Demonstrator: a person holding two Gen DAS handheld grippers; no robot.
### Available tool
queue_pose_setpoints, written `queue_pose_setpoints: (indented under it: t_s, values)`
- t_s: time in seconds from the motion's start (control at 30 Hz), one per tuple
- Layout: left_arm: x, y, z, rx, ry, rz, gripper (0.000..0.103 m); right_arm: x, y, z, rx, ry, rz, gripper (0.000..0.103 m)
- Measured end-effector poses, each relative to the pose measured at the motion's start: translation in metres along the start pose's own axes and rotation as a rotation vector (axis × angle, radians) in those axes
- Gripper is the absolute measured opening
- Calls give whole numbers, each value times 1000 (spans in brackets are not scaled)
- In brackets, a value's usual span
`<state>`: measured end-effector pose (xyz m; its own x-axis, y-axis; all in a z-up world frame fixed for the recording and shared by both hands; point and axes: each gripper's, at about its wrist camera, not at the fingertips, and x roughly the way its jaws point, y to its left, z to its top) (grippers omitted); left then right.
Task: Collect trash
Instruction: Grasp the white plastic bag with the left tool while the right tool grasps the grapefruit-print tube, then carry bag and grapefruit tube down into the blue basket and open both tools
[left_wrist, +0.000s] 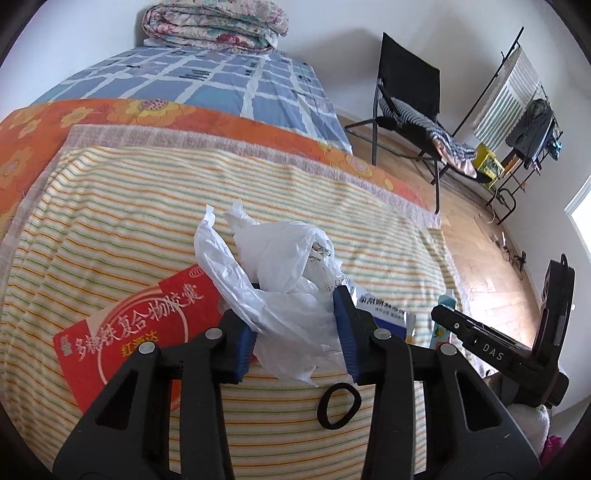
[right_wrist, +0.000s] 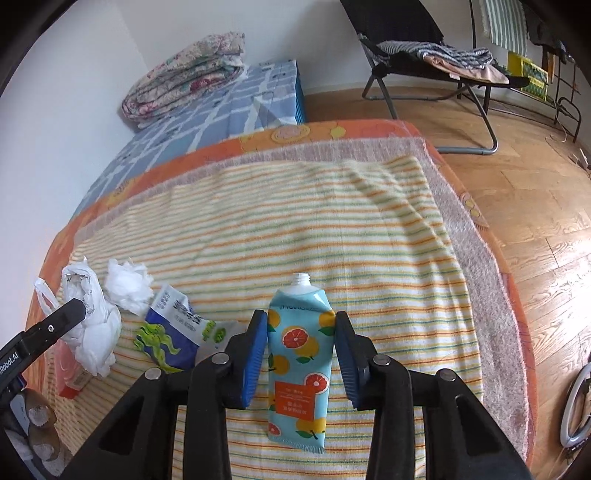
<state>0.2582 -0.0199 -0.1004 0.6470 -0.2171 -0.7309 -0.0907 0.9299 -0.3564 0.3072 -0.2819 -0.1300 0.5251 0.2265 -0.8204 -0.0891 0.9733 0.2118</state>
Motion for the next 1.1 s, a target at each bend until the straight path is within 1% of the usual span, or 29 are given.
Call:
queue_pose_setpoints:
  t_s: [0.33,0.57,0.7,0.9,1.0,1.03,1.07,1.1]
  values:
    - [-38,0,11,-9,-42,-41,39,-29,11,2,-37,-57,-1,37]
    - [-73,-8,6,28,-59,-50,39,-61,20,-5,-57,-92,25,37]
    - [-100,-14,-5,65,-73,-46,39,-83,28,-12,-67,-113,48,37]
    - [-135,-12,-24,65,-72,-58,39,-115,42,-29,-83,-131,89,37]
    - [-154,-13,-36,80,-78,-57,39,-133,51,-41,-116,-149,102,37]
    - [-162,-13,-41,85,-82,-57,39,-139,54,-45,-126,-153,111,34]
    - [-167,-13,-44,89,-84,-56,39,-145,57,-49,-133,-155,122,28]
    - [-174,-14,-49,97,-89,-54,39,-151,59,-53,-138,-157,132,28]
